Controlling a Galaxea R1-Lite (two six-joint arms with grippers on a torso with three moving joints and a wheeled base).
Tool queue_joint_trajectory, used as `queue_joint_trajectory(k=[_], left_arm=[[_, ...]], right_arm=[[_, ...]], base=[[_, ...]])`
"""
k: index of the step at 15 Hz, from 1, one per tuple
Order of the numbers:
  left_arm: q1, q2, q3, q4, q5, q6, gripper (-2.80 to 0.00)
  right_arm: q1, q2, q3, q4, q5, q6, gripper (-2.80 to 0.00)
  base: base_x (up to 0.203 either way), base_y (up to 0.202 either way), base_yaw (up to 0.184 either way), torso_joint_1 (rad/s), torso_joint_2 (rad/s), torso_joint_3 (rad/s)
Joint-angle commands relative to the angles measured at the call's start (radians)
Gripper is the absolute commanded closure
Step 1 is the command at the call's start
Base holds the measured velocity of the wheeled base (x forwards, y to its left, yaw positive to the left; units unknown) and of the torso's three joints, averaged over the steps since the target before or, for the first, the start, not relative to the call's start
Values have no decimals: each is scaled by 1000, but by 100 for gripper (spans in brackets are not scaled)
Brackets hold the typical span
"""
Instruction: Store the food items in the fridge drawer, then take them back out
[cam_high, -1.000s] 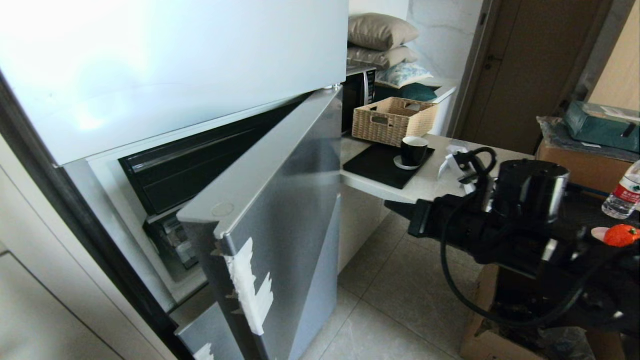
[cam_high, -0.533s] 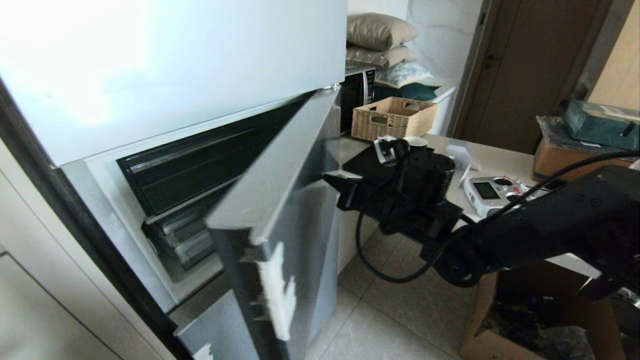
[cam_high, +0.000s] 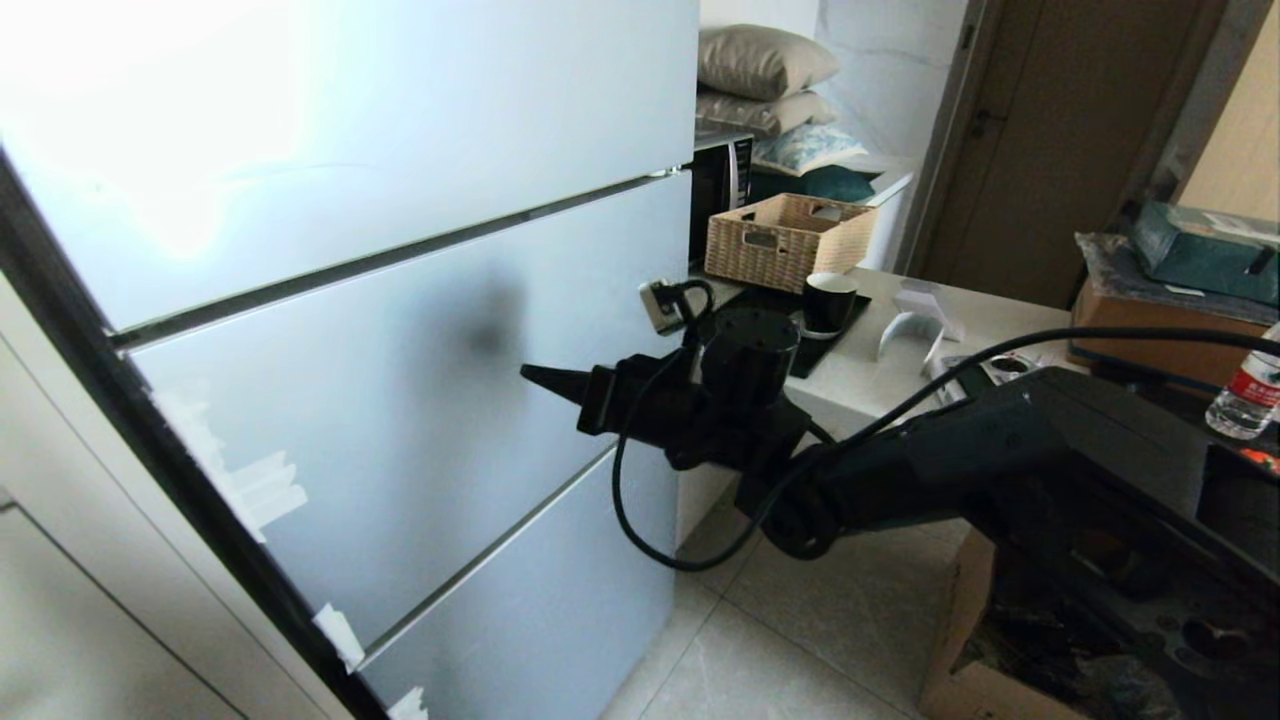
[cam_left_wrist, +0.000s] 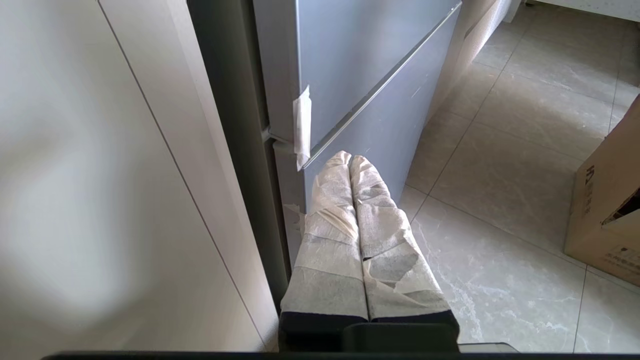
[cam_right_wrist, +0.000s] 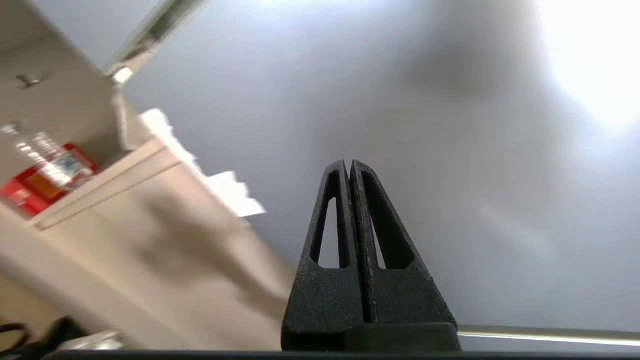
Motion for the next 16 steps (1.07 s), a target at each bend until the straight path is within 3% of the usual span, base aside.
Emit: queue_joint_trajectory(k=[1, 4, 7, 11, 13, 16], left_arm=[[0, 0, 0, 1, 1, 0, 0], [0, 0, 0, 1, 1, 0, 0], [0, 0, 0, 1, 1, 0, 0], [0, 0, 0, 1, 1, 0, 0], [0, 0, 0, 1, 1, 0, 0], [0, 1, 0, 1, 1, 0, 0]], right_arm=[[-1, -49, 22, 8, 4, 9, 0], [0, -164, 136, 34, -27, -14, 0], [19, -449, 427, 60, -128, -181, 0], [3, -981, 905, 130, -464, -494, 0], [-113, -1248, 1144, 171, -560, -594, 0], [-376, -1607, 1402, 278, -566, -675, 0]], base=[[0, 0, 0, 0, 0, 0], [0, 0, 0, 0, 0, 0], [0, 0, 0, 0, 0, 0], [0, 0, 0, 0, 0, 0], [0, 0, 0, 0, 0, 0], [0, 0, 0, 0, 0, 0]])
